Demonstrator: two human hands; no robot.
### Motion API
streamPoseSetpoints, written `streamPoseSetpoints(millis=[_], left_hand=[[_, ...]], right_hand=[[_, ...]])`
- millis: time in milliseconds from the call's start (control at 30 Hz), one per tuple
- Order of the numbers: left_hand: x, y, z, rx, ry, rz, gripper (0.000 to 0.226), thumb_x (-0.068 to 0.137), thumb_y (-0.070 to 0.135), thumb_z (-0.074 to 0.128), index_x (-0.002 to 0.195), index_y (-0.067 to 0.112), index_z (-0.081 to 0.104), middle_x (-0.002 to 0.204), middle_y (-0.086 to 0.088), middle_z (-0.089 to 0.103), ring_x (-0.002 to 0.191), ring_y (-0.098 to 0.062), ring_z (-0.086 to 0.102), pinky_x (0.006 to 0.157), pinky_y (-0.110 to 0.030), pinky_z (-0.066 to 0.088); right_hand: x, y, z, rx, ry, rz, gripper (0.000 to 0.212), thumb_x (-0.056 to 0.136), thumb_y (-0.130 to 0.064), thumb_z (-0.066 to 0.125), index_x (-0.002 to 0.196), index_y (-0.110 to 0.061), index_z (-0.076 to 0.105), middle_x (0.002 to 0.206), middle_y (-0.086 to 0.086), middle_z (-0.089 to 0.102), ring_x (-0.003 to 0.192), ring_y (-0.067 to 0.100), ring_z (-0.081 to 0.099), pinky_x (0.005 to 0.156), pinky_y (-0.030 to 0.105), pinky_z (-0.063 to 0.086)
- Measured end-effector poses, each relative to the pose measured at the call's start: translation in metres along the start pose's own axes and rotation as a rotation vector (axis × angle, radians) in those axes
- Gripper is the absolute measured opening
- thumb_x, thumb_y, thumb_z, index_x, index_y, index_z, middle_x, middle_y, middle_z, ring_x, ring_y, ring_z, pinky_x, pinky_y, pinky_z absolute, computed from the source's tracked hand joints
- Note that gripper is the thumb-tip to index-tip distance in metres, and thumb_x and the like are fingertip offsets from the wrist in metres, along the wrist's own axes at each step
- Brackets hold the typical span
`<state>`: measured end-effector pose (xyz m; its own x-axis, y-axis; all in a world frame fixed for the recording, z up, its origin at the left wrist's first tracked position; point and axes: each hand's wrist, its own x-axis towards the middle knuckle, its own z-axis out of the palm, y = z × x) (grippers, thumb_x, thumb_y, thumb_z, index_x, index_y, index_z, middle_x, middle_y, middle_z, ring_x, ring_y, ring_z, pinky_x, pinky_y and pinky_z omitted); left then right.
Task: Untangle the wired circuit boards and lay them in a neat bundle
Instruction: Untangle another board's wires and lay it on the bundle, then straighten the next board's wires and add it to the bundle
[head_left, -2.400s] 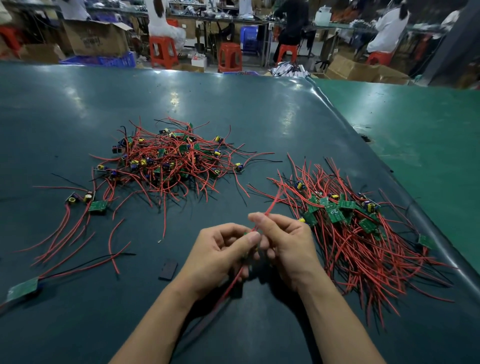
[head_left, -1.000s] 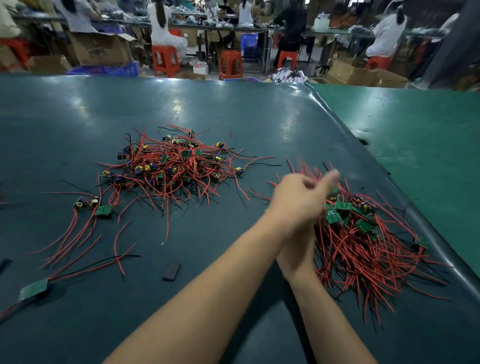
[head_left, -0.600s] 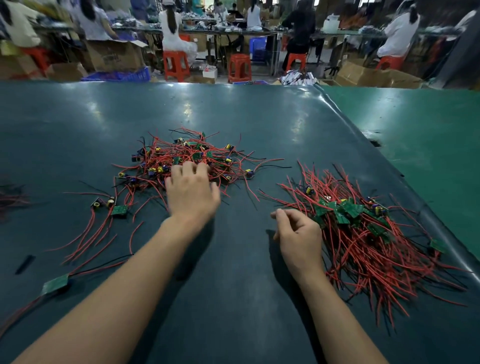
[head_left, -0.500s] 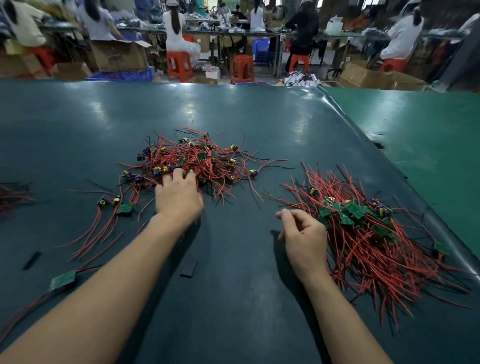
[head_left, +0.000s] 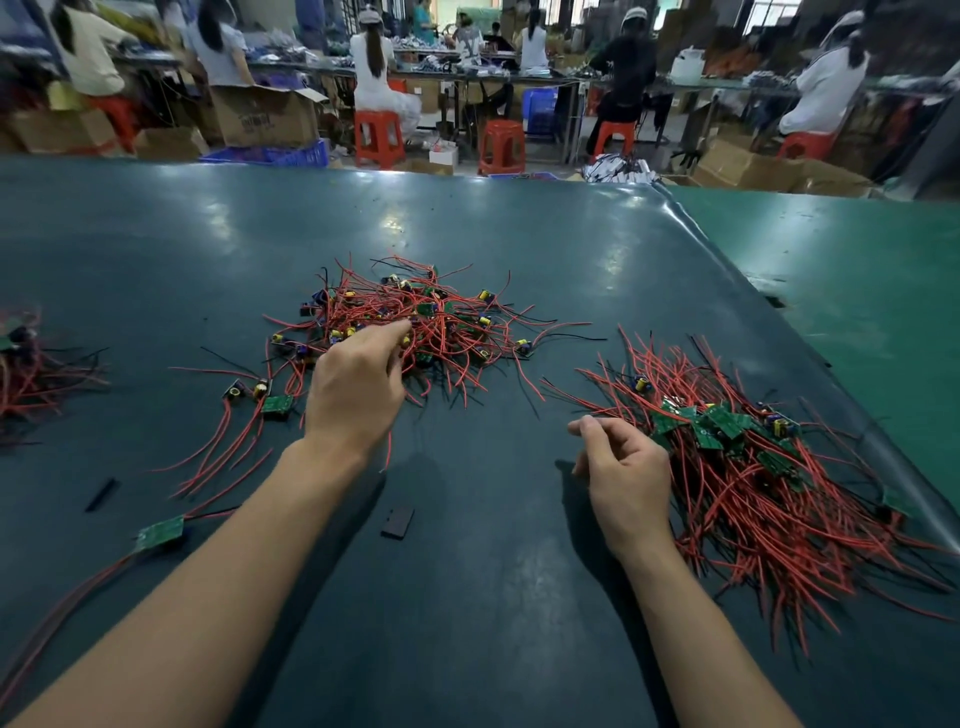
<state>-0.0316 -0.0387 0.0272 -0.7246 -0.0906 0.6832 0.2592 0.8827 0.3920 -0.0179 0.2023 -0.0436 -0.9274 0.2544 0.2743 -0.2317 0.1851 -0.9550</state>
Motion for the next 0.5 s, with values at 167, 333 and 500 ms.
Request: streamPoseSetpoints(millis=[167, 333, 500], left_hand=[[-0.005, 0.029, -0.013, -0.109, 0.227, 0.183, 0.03, 0.085, -0.01, 0.066, 0.113, -0.002, 0.07, 0.106, -0.013, 0.073, 0.095, -0.023, 0.072, 0.084, -0.035, 0.057], [-0.02, 0.063, -0.007, -0.249, 0.192, 0.357, 0.03, 0.083, -0.008, 0.07, 0.112, 0.001, 0.071, 0.094, -0.009, 0.075, 0.085, -0.025, 0.07, 0.077, -0.032, 0.055], [-0.053, 0.086, 0.018, -0.551, -0.065, 0.275, 0.025, 0.079, -0.004, 0.074, 0.104, 0.003, 0.075, 0.091, -0.009, 0.073, 0.083, -0.021, 0.068, 0.074, -0.034, 0.056]], right_hand=[[-0.005, -0.002, 0.002, -0.067, -0.061, -0.033, 0.023, 0.095, -0.02, 0.061, 0.074, -0.025, 0.069, 0.049, -0.009, 0.059, 0.045, -0.001, 0.05, 0.049, 0.014, 0.038], [-0.01, -0.004, 0.008, -0.166, -0.233, -0.119, 0.041, 0.09, -0.025, 0.069, 0.126, -0.035, 0.054, 0.072, -0.004, 0.066, 0.055, 0.013, 0.058, 0.058, 0.035, 0.051], [-0.004, -0.002, 0.005, -0.124, -0.308, -0.166, 0.066, 0.089, -0.018, 0.063, 0.147, -0.034, 0.035, 0.092, -0.01, 0.066, 0.064, 0.009, 0.062, 0.069, 0.029, 0.055]])
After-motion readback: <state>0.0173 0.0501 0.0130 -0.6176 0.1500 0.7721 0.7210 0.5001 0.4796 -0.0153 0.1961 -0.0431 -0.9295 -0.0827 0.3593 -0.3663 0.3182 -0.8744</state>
